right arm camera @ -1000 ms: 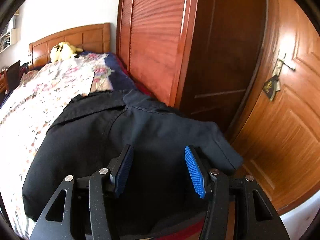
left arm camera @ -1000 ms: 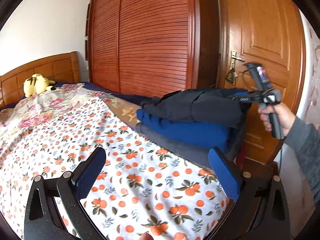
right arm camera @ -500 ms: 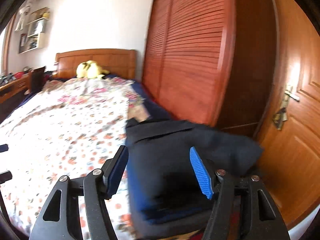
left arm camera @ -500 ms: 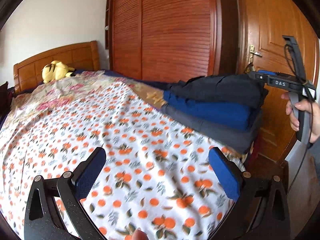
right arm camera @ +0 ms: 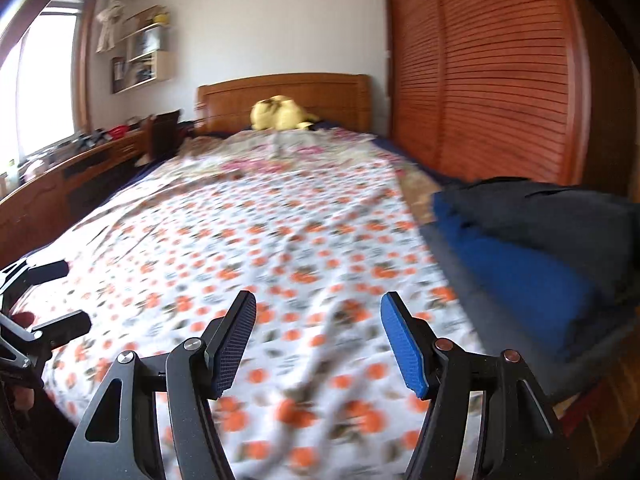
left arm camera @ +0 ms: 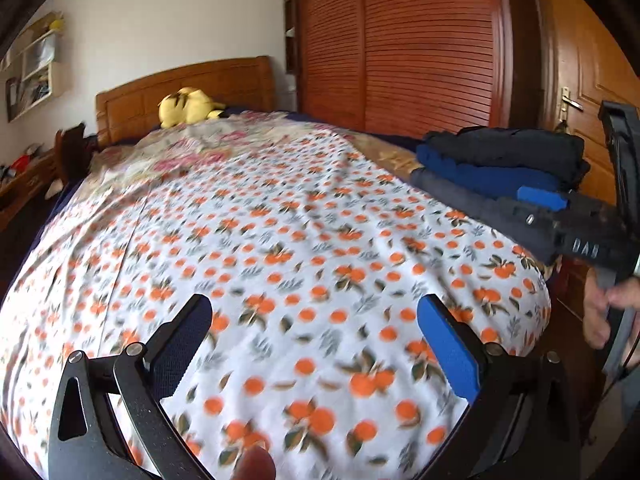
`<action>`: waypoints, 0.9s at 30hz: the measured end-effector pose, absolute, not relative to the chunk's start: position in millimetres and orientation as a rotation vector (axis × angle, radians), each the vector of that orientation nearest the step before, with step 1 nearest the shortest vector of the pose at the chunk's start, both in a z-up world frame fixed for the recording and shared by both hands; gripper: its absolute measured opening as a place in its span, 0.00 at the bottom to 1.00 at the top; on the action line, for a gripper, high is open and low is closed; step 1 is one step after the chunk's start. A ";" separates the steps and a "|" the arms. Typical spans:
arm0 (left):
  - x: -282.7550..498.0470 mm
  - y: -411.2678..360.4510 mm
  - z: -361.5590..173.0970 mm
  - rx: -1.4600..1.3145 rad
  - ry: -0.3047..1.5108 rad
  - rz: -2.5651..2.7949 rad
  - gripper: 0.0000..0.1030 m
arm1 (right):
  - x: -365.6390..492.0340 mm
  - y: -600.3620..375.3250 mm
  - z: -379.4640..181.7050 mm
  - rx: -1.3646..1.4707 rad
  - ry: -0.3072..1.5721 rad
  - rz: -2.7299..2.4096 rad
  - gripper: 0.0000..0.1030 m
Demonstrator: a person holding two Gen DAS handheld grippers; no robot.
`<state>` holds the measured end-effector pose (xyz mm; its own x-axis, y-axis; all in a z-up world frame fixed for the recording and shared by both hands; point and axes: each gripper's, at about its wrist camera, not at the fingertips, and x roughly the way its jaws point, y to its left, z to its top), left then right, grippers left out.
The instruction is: Fold large clothes
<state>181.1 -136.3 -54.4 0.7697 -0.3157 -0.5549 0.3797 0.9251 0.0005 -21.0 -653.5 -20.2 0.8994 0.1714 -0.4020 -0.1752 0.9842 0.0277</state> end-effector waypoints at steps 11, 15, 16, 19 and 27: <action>130.4 -40.8 -52.0 -0.025 0.582 -0.225 0.99 | -59.5 -601.7 -17.6 0.035 0.426 0.355 0.65; 117.4 -14.5 -44.0 -0.040 0.564 -0.157 0.99 | -74.7 -586.9 -11.7 0.027 0.395 0.382 0.65; 113.1 -7.6 -40.1 -0.038 0.551 -0.136 0.99 | -77.3 -585.8 -7.4 0.027 0.388 0.391 0.65; 101.5 8.7 -27.3 -0.042 0.514 -0.086 1.00 | -79.9 -581.0 -0.9 0.023 0.362 0.416 0.65; 68.8 27.2 5.1 -0.015 0.416 -0.012 1.00 | -96.5 -573.8 7.8 0.011 0.288 0.460 0.65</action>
